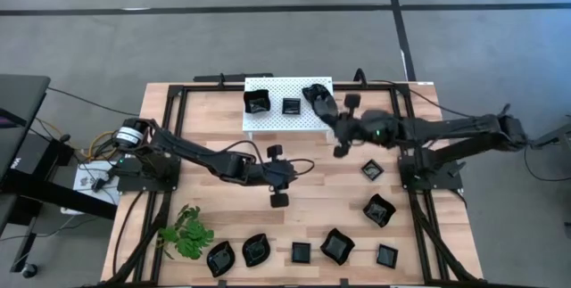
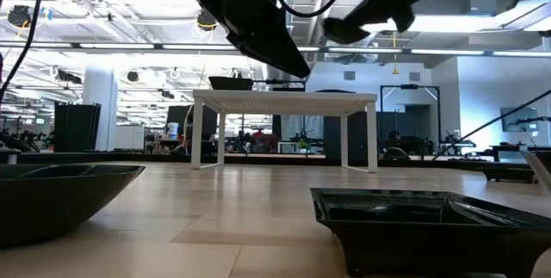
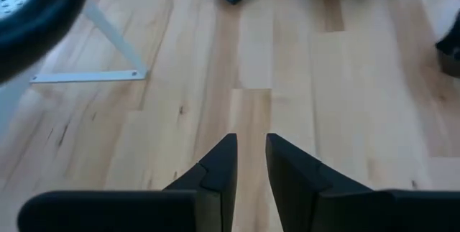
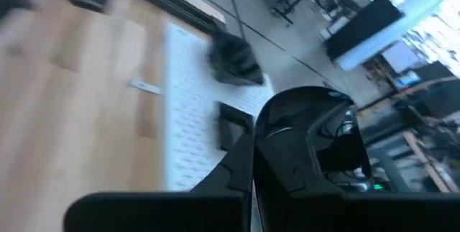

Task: Pick & Place Mini shaped plates
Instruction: Stack the leaf shaped plate on top of the other leaf shaped plates on the shelf

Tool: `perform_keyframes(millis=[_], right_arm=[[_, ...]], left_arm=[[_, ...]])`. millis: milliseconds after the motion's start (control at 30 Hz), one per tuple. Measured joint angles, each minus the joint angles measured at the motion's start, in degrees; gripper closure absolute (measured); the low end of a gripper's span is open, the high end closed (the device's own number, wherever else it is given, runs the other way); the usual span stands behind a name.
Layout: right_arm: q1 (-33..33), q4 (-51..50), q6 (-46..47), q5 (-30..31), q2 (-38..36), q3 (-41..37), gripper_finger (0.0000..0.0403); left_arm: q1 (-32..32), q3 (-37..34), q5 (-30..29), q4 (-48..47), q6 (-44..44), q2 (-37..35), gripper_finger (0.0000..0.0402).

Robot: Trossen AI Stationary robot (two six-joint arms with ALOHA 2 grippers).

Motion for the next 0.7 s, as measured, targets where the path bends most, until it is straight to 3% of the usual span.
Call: perform_keyframes(millis=[167, 300, 700], right_arm=[[-10.5, -0.2, -0.5, -13.2, 1.8, 0.0, 0.0402], [-15.5, 1.0, -3.3, -19.5, 4.8, 0.0, 0.0402], [-21.3, 2.6, -6.9, -20.7, 11.0, 0.0, 0.0398]], left_arm=[[1.2, 0.0, 0.0, 0.0, 0.0, 0.0, 0.0325], [2.2, 0.0, 0.0, 0.8, 1.7, 0.0, 0.0325], [4.7, 0.0, 0.0, 1.5, 1.9, 0.0, 0.0325]])
